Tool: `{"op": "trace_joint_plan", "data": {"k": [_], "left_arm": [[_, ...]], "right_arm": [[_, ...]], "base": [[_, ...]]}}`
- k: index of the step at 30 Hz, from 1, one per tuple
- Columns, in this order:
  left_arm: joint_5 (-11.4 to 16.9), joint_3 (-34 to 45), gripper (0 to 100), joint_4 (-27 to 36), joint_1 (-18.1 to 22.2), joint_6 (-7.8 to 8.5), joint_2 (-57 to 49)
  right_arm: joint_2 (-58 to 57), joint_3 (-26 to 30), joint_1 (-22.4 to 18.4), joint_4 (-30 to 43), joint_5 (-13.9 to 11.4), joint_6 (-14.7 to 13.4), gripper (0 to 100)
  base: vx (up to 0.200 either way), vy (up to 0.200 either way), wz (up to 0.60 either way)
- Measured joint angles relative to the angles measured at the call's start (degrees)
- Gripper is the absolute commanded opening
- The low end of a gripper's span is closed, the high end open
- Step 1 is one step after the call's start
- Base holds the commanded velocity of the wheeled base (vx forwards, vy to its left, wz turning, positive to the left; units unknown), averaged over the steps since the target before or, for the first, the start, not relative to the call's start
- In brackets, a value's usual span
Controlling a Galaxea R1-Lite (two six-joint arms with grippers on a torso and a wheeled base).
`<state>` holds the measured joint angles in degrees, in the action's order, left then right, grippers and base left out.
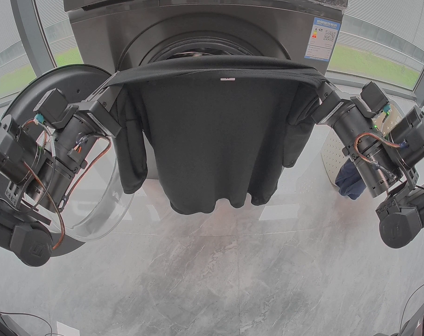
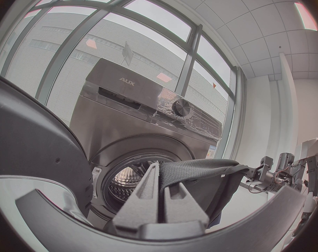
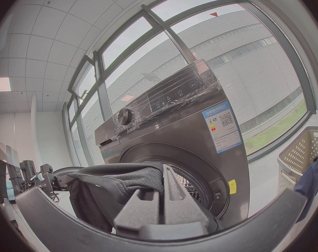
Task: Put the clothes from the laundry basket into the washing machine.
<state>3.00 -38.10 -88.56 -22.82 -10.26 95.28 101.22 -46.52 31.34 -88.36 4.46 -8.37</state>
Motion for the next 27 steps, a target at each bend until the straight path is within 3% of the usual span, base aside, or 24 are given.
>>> {"op": "trace_joint_plan", "data": {"k": [6,20,21,27], "left_arm": [[0.0,0.1,0,0.0,-1.3,0.00,0.0],[-0.4,-3.3,0,3.5,-9.3,0.59,1.9],[-0.4,-4.4,0,4.0,-9.4,0.66,2.3],[-0.6,-10.7,0,6.0,-10.0,0.83,5.5]], "right_arm": [[-0.1,0.6,0.0,0.0,0.0,-0.1,0],[2.3,1.9,2.9,-0.1,-0.3,-1.1,0],[3.2,2.1,3.2,0.0,-0.4,-1.1,100],[9.5,2.8,5.5,-0.1,-0.5,-1.2,100]], "base": [[0.000,0.000,0.00],[0.000,0.000,0.00],[0.000,0.000,0.00],[0.000,0.000,0.00]]}}
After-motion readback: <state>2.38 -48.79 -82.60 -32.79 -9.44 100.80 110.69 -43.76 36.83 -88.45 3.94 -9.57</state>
